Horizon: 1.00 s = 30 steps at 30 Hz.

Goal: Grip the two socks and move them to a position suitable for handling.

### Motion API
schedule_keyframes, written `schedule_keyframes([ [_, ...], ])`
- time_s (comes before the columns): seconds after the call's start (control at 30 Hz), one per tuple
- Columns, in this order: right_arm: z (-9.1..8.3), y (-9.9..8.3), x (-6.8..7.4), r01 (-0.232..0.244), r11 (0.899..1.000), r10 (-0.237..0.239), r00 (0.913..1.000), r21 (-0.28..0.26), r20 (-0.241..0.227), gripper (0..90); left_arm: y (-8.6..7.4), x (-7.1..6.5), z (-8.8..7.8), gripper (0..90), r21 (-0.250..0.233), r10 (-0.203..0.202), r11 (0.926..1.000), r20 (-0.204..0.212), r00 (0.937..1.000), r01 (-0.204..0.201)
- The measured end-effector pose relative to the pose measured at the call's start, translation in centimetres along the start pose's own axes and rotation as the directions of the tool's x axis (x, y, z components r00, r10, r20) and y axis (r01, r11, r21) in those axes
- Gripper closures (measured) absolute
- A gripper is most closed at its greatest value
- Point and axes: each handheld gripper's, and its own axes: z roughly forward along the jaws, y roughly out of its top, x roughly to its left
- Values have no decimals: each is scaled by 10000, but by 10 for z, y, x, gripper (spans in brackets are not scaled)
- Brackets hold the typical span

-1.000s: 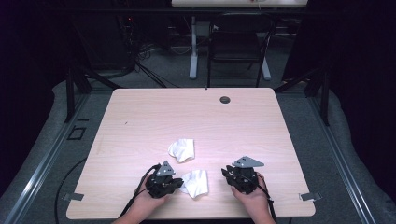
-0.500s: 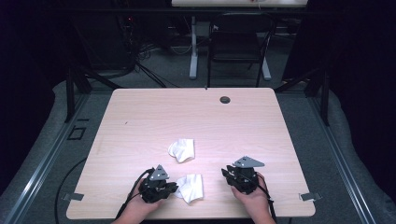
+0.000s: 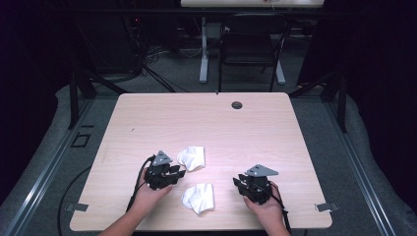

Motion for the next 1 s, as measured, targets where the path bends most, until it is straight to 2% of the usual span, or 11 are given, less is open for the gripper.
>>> schedule_keyframes([
  [0.1,-1,0,-1,20,10000,-20,10000,32,-19,708,7,4,8,680,8,-27,10000,-194,9998,27],
  [0.2,-1,0,-1,-21,10000,21,10000,36,-21,708,13,7,15,675,-107,-258,9996,-271,9993,255],
  [0.27,-1,0,-1,-8,10000,8,10000,58,-44,707,16,10,21,670,1,-250,9997,-468,9986,250],
  [0.33,0,0,-1,-38,10000,38,10000,30,-46,707,19,13,26,670,117,-161,9998,-644,9978,169],
  [0.5,-1,0,-2,-45,10000,45,10000,7,-57,704,20,21,38,673,100,-411,9991,-799,9960,420],
  [0.67,-1,0,-3,-100,9999,100,9999,-36,-46,702,16,22,46,684,537,-283,9980,-781,9965,325],
  [0.8,-1,0,-3,-126,9999,126,9999,-31,-72,702,15,19,48,685,608,-213,9978,-637,9977,252],
  [1.0,0,0,-3,-108,9999,108,9999,8,-124,702,11,8,45,695,697,119,9975,-477,9988,-86],
])
